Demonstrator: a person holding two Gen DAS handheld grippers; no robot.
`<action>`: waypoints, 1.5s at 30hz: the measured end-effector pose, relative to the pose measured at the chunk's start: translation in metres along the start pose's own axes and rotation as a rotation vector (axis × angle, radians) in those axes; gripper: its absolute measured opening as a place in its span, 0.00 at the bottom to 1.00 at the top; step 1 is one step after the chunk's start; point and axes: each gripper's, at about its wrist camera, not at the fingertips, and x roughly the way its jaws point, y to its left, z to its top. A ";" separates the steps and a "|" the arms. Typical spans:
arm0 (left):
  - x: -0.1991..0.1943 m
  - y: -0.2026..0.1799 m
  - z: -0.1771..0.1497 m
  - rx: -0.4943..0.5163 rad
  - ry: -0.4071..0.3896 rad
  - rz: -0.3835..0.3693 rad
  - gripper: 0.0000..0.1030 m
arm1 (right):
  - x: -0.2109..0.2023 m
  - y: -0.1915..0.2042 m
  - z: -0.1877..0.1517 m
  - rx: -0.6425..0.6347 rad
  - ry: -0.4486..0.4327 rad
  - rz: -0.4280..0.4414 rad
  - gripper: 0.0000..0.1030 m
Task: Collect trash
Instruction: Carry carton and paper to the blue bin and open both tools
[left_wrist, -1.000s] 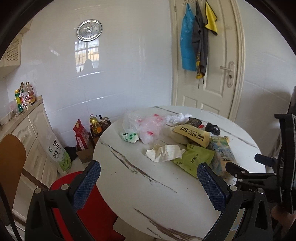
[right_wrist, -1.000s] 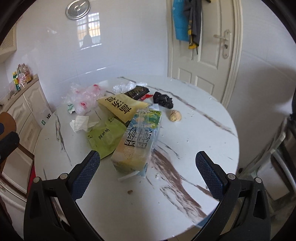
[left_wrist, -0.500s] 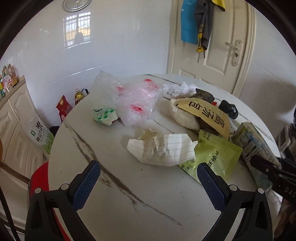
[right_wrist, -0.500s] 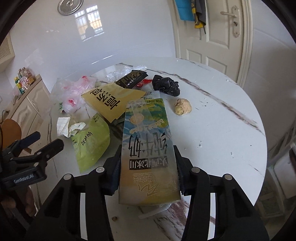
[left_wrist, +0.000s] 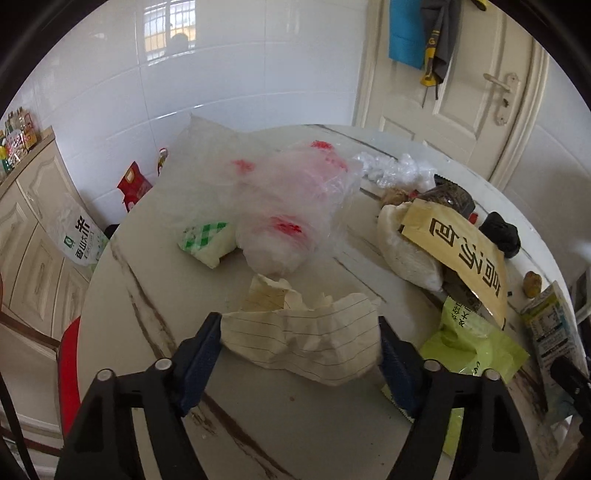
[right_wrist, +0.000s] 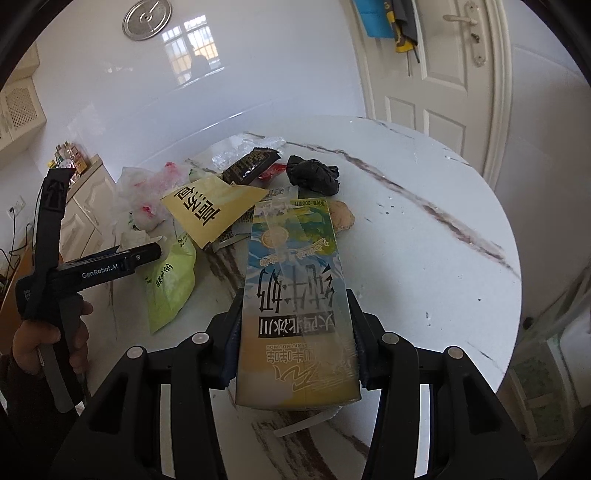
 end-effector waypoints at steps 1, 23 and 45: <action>-0.001 0.002 0.000 0.006 -0.002 0.007 0.60 | 0.001 -0.003 -0.001 0.006 0.001 0.001 0.44; -0.124 -0.157 -0.077 0.261 -0.128 -0.312 0.24 | -0.105 -0.064 -0.050 0.129 -0.171 -0.046 0.44; 0.065 -0.395 -0.195 0.650 0.330 -0.412 0.25 | -0.042 -0.288 -0.180 0.505 0.055 -0.243 0.68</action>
